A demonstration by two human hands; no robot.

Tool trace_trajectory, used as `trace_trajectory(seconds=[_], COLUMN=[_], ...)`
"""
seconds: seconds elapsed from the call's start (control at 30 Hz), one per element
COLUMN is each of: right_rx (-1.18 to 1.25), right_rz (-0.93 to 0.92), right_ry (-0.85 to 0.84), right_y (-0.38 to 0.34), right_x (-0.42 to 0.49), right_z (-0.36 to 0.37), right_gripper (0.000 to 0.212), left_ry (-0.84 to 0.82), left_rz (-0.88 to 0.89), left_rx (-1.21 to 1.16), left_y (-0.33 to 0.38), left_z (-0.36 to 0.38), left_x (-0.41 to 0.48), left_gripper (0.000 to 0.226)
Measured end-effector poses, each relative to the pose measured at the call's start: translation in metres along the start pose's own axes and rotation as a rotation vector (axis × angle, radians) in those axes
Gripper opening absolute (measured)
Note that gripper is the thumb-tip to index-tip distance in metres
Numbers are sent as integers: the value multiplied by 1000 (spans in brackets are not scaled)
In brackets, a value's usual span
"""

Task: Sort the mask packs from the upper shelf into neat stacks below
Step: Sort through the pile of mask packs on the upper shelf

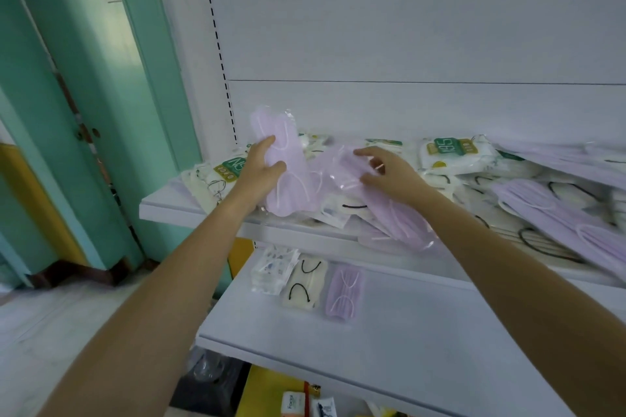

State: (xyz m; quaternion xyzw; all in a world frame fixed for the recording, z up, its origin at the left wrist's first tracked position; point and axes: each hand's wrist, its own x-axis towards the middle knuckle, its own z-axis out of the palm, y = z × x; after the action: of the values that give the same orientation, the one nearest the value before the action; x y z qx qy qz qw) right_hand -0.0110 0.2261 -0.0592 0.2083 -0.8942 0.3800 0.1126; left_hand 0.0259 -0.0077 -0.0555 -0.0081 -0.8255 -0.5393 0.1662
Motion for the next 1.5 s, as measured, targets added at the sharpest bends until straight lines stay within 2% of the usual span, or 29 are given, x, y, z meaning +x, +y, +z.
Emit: trace_trajectory(seconds=[0.1, 0.17, 0.27, 0.33, 0.37, 0.4, 0.5, 0.57, 0.67, 0.73, 0.8, 0.87, 0.93, 1.0, 1.07, 1.13, 1.3, 1.43, 1.5], right_rx=[546, 667, 639, 615, 505, 298, -279, -420, -481, -490, -396, -189, 54, 142, 88, 19, -10, -38, -24], right_rz=[172, 293, 380, 361, 312, 250, 116, 105, 105, 106, 92, 60, -15, -168, -307, -372, -325, -264, -190], right_ry=[212, 248, 174, 153, 165, 154, -82, -193, -145, -103, 29, 219, 318, 200, -34, -163, -118, -37, 86], right_y=[-21, -37, -58, -63, -59, -54, -34, -29, -29, -28, -26, -28, -36, -45, -51, -50, -38, -22, -15], right_x=[8, 20, 36, 39, 39, 36, 25, 19, 17, 18, 16, 13, 5, -3, -13, -20, -36, -64, -84], right_z=[9, 28, 61, 72, 74, 75, 76, 79, 81, 81, 80, 76, 69, 67, 72, 75, 59, 46, 31], right_gripper=[49, 53, 58, 57, 56, 56, 63, 65, 55, 37, 30, 31, 33, 30, 30, 32, 32, 35, 38], left_ry=[-29, -68, -97, -75, -53, -21, 143, 236, 261, 233, 206, 181, 138, 81, -1, -42, -88, -84, -97], left_rz=[-13, 6, 61, 89, 89, 83, 98, 81, 33, -2, -21, -31, -43, -93, -136, -104, 3, 86, 165], left_rx=[-104, -121, -45, 12, 31, 38, 17, 36, 57, 66, 83, 80, -2, -82, -134, -97, 33, -37, -103], left_y=[5, 9, 7, 1, -2, -4, -8, -13, -20, -24, -24, -20, -12, -3, -2, 2, 7, 17, 22], left_z=[-2, 0, 5, 1, -5, -13, -39, -49, -54, -55, -54, -52, -48, -44, -40, -30, -4, 24, 42], left_x=[-6, -10, -17, -19, -17, -16, -7, -4, -3, -2, -3, -5, -4, -1, 3, 1, -2, -10, -19], left_gripper=[47, 52, 56, 65, 72, 79, 81, 71, 58, 56, 55, 50, 37, 32, 60, 58, 64, 64, 66])
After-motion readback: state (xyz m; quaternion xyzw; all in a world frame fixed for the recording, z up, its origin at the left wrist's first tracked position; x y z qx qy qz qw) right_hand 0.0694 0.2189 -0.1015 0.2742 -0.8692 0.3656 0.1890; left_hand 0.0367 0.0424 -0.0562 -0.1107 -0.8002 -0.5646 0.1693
